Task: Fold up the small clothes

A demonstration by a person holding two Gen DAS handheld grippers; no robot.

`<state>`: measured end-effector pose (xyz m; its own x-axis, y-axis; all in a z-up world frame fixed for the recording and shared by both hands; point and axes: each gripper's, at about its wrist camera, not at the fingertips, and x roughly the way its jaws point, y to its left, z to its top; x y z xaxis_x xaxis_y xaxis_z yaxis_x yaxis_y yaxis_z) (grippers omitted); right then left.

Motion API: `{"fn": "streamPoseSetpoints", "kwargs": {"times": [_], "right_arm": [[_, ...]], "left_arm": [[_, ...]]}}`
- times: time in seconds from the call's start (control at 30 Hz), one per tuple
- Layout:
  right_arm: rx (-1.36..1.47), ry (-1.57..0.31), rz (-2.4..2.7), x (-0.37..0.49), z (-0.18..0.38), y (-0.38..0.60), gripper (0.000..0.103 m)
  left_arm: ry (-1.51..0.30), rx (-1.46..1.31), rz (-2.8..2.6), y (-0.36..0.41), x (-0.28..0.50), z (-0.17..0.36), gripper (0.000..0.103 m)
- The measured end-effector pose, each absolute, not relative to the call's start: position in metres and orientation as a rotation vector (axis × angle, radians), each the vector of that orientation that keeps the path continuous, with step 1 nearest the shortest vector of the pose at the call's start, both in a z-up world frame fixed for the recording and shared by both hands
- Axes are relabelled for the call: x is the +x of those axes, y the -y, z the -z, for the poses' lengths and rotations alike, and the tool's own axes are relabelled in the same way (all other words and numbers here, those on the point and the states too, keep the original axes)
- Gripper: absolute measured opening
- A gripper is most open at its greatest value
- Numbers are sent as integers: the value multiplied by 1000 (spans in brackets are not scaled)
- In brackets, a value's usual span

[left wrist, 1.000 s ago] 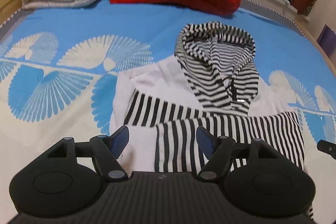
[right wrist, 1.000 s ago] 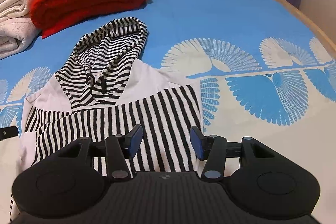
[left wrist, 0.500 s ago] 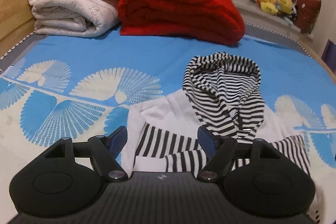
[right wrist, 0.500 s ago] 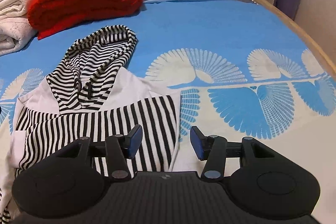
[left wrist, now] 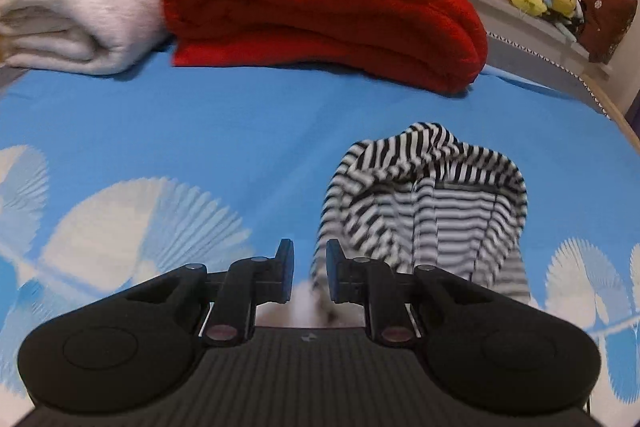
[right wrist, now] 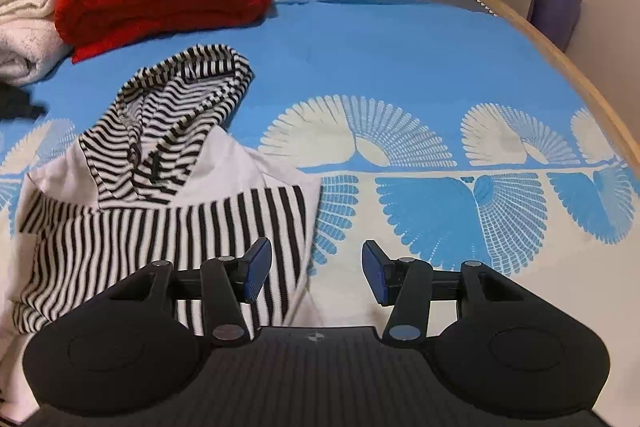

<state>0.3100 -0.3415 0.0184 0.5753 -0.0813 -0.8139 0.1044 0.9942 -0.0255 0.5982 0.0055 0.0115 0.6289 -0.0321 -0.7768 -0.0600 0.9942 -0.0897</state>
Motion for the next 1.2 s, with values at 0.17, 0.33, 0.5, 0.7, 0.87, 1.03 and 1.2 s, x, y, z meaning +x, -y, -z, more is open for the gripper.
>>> {"fn": "streamPoseSetpoints", "kwargs": {"times": [0.17, 0.33, 0.5, 0.7, 0.87, 1.03, 1.2], "right_arm": [[27, -987, 130, 317, -5, 352, 52], [21, -996, 154, 324, 1, 360, 52], [31, -995, 178, 327, 3, 366, 52], [34, -999, 198, 330, 6, 369, 52], [35, -1003, 192, 333, 7, 366, 52], [75, -961, 205, 333, -8, 371, 52], [130, -907, 198, 328, -26, 371, 52]], "left_arm": [[-905, -161, -8, 5, 678, 12, 20], [-924, -240, -25, 17, 739, 34, 52], [-1000, -207, -15, 36, 783, 60, 80], [-1029, -205, -26, 42, 801, 83, 45], [-1002, -77, 62, 58, 786, 68, 4], [-816, -12, 251, 64, 714, 0, 3], [-608, 138, 532, 65, 561, -61, 3]]}}
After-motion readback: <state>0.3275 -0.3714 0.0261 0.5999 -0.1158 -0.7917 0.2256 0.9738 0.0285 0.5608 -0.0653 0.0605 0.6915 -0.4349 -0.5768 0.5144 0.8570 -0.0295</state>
